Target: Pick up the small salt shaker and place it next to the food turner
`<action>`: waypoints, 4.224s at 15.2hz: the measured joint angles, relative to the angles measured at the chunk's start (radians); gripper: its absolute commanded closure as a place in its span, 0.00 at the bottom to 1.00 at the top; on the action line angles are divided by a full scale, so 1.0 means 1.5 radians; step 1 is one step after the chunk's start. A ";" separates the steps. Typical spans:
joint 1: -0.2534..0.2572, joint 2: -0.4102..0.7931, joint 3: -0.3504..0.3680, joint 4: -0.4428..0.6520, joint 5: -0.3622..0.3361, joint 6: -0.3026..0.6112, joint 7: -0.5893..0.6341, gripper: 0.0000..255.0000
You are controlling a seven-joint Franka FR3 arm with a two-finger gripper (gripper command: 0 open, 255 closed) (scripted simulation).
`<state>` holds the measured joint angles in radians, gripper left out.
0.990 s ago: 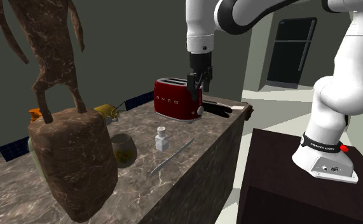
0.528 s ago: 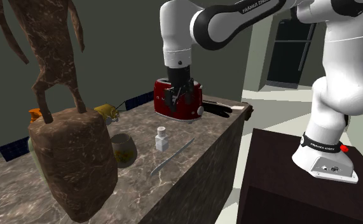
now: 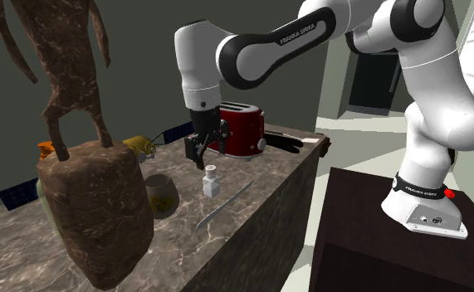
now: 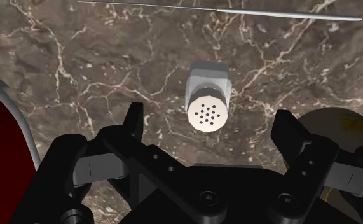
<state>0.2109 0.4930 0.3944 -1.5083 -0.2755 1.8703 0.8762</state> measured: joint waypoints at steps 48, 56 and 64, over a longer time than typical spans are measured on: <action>0.008 -0.020 0.006 0.124 0.013 -0.140 -0.023 1.00; 0.012 -0.023 0.007 0.186 0.015 -0.202 -0.033 1.00; -0.097 -0.207 -0.009 -0.066 0.077 -0.113 -0.129 1.00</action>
<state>0.0657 0.1826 0.3809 -1.6067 -0.1596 1.7004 0.6823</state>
